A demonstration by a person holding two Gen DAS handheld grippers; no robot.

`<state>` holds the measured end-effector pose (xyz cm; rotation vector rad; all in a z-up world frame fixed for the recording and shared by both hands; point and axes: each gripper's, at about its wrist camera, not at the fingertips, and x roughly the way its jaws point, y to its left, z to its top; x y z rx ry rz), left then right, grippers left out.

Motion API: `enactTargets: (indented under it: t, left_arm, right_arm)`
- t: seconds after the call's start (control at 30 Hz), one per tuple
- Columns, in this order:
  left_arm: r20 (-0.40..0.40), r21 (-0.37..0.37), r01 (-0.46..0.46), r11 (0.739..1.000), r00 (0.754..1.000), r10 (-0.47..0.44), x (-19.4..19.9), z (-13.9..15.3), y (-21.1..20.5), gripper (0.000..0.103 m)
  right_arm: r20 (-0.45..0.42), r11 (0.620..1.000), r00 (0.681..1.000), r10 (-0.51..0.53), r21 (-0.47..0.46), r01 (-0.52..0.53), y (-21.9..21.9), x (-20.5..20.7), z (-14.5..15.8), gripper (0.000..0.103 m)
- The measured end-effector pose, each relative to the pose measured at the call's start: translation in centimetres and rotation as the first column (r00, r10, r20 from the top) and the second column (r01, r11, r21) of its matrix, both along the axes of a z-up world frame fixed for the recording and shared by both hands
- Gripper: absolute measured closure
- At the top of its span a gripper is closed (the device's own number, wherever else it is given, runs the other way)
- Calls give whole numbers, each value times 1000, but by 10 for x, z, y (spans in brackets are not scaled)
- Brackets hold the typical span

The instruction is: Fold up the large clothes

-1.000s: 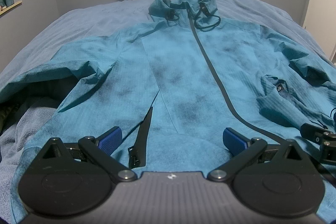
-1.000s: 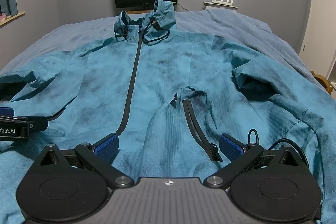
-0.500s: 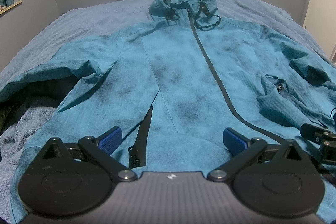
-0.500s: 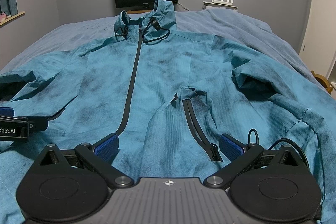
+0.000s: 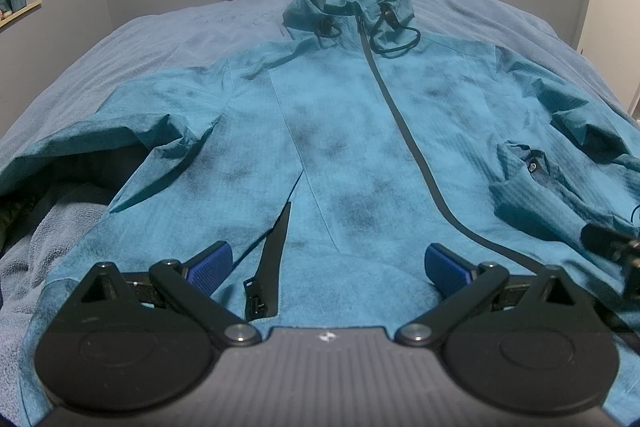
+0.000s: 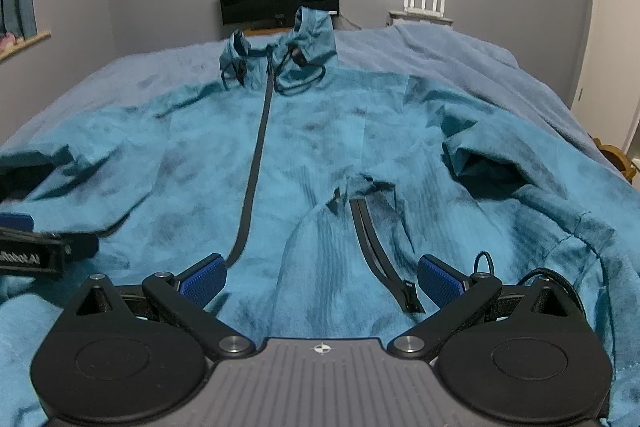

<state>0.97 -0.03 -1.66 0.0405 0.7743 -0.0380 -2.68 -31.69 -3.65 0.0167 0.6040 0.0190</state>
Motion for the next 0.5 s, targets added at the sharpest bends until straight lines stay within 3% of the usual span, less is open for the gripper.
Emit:
enactTargets:
  t: [0.17,0.3,0.4,0.5]
  left_arm:
    - [24,6,-30,1000,999,30,-1,8,0,0]
    - [102,-87,-20,996,994,29,4,50,8,0]
    - [143,-117,2,993,990,15,20,78,14,0]
    - [152,-106,48,993,988,-32,36,86,15,0]
  right_arm:
    - [99,999,995,-2,54,-3,-9,-13,19,0]
    - [201,994,979,-44,108,23,-28,-26,59,0]
    - [304,988,944,-129,117,98,-55,-31,90,0]
    - [293,972,928,-232,102,211,-90,-20,106,0]
